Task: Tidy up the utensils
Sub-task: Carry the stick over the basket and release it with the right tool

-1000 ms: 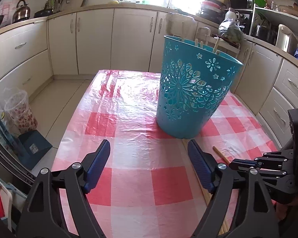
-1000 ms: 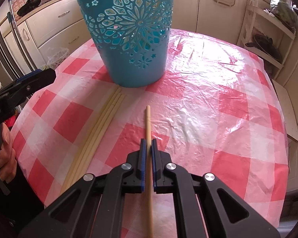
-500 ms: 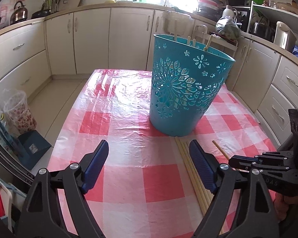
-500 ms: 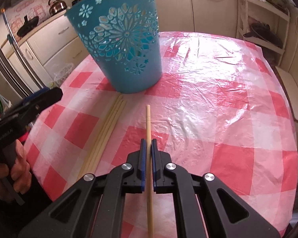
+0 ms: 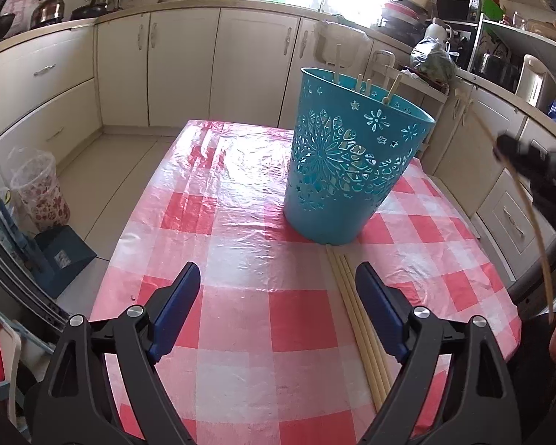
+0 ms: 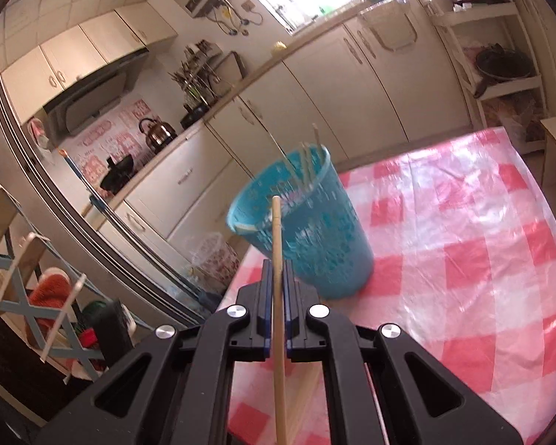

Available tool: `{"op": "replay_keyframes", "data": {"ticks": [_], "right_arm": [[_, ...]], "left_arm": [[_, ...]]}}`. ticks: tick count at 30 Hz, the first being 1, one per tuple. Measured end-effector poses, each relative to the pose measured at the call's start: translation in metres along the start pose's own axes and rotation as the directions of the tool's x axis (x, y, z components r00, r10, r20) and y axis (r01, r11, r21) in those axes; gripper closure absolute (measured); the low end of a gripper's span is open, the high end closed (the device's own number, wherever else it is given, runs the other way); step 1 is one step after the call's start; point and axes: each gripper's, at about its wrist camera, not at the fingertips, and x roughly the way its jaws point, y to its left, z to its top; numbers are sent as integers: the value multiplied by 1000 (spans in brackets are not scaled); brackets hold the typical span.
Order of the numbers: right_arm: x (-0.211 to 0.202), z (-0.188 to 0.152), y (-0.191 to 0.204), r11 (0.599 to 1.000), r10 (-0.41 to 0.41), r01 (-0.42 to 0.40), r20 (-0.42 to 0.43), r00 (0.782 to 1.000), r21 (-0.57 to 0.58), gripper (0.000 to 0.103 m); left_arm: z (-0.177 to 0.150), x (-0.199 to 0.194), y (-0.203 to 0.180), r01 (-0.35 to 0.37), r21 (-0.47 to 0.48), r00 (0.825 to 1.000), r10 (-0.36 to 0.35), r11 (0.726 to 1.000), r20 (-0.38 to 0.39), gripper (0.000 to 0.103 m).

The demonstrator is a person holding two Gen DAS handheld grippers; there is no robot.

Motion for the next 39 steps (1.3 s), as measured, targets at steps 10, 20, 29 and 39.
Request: {"op": "replay_keyframes", "data": {"ticks": [10, 20, 29, 39], "right_arm": [[57, 102, 41, 1000, 14, -5, 308, 951, -31, 97], [102, 93, 8, 984, -162, 175, 305, 939, -17, 96], [90, 64, 27, 959, -184, 231, 256, 949, -164, 80], [1, 3, 40, 950, -195, 241, 223, 955, -199, 63]], "left_arm": [[-3, -22, 4, 0, -33, 999, 2, 999, 41, 18], [-5, -14, 14, 10, -77, 1000, -9, 997, 19, 18], [-14, -39, 3, 6, -65, 1000, -5, 998, 24, 18], [-19, -83, -13, -3, -51, 998, 5, 999, 57, 12]]}}
